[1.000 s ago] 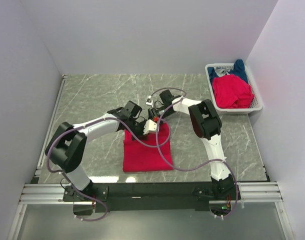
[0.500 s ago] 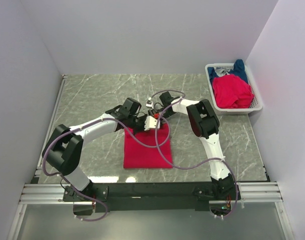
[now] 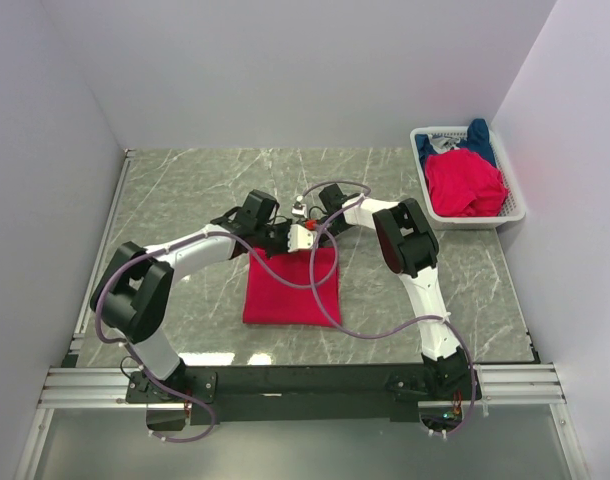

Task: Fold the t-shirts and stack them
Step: Fold the tshirt

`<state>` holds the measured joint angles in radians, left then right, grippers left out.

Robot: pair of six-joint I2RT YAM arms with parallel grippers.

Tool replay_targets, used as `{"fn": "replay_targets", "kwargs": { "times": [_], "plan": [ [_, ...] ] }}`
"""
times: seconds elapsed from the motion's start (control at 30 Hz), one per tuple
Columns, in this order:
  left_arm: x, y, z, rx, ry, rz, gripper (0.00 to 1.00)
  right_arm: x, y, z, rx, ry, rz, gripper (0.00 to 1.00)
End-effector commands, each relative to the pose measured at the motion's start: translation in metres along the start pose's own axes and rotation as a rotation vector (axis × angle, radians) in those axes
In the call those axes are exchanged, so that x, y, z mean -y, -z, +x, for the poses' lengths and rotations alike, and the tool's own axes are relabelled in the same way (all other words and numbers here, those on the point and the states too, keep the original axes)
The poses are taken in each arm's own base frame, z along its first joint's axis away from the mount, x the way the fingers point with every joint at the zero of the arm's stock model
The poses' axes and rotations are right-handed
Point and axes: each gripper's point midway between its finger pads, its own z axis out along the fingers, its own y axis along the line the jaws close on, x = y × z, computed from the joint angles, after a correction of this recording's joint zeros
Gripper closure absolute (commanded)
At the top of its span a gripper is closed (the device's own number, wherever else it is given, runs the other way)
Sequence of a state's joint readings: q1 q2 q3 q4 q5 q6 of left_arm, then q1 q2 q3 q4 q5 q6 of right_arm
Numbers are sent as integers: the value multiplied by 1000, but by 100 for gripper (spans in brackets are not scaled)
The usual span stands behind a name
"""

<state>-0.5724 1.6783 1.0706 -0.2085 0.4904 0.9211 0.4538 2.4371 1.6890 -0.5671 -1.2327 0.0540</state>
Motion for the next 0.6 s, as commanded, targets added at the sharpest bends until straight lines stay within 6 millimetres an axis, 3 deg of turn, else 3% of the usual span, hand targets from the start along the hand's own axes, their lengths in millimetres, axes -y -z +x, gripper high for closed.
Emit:
{"fn": "replay_targets", "kwargs": {
  "times": [0.0, 0.17, 0.57],
  "plan": [
    [-28, 4, -13, 41, -101, -117, 100, 22, -5, 12, -27, -24, 52, 78],
    [-37, 9, -14, 52, -136, -190, 100, 22, -5, 10, -26, -19, 54, 78],
    [-26, -2, 3, 20, -192, -235, 99, 18, 5, 3, -21, 44, 123, 78]
  ]
}}
